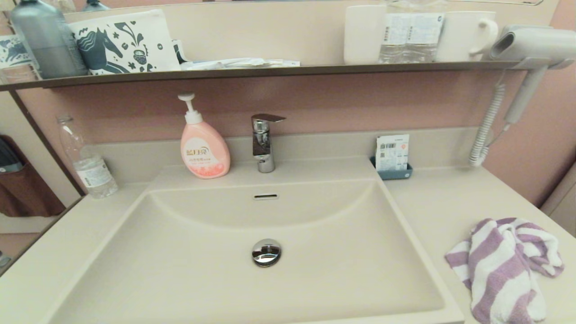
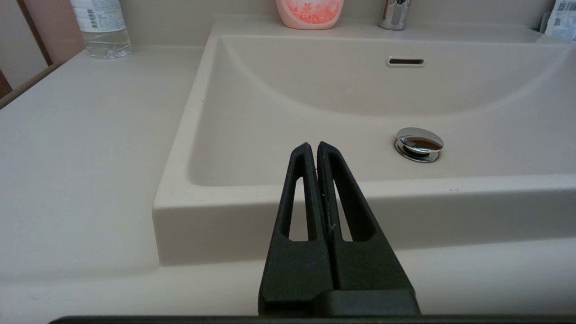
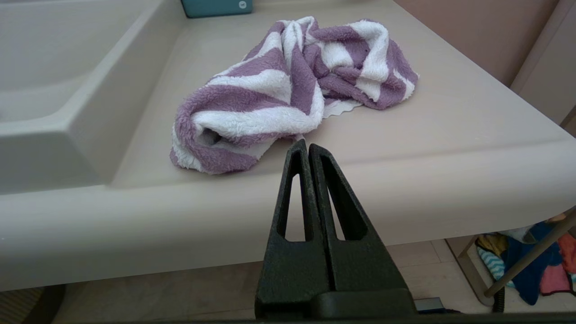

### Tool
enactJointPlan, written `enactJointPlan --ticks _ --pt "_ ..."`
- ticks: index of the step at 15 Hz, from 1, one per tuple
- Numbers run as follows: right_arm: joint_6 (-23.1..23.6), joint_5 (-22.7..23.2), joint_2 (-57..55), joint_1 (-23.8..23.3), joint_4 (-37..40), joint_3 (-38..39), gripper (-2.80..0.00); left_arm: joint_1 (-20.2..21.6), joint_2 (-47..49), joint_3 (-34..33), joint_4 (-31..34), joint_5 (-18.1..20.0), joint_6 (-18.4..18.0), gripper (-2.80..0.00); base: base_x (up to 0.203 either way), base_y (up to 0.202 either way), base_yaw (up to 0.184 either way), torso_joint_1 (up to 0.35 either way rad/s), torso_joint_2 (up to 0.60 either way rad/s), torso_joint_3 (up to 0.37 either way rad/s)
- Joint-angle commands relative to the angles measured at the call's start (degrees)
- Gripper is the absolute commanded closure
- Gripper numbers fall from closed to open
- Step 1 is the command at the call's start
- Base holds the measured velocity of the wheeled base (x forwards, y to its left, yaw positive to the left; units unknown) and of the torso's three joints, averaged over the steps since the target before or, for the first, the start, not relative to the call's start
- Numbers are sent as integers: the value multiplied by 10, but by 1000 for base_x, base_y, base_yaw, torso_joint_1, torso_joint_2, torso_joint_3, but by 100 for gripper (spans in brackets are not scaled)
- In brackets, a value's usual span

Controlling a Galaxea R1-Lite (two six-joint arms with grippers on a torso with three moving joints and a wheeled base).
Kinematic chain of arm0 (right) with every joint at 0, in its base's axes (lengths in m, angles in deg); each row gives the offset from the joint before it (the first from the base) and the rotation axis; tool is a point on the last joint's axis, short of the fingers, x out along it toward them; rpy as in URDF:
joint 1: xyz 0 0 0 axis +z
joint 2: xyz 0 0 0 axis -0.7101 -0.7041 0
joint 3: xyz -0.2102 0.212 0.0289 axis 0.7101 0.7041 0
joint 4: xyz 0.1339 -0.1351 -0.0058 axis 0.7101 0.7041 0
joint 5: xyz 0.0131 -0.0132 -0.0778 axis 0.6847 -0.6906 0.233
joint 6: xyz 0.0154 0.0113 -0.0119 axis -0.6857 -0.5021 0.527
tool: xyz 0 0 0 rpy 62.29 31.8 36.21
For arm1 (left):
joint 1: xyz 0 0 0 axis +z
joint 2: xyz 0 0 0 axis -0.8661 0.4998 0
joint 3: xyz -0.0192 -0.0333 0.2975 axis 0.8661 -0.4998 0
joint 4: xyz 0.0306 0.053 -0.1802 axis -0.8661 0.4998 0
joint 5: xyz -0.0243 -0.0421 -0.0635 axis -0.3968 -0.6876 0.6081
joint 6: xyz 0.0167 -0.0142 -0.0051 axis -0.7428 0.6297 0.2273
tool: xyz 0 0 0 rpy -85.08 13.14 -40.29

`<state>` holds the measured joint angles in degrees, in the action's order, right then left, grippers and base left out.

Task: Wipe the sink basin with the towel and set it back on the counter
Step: Turn on the faucet

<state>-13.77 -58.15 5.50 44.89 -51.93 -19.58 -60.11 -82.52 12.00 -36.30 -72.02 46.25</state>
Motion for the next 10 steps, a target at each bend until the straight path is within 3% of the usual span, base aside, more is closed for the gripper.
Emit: enactJointPlan --ticks 1,10 --pt "0 0 0 0 0 0 0 0 0 0 0 0 0 0 0 0 0 0 0 0" --pt "0 0 0 0 0 0 0 0 0 0 0 0 0 0 0 0 0 0 0 0"
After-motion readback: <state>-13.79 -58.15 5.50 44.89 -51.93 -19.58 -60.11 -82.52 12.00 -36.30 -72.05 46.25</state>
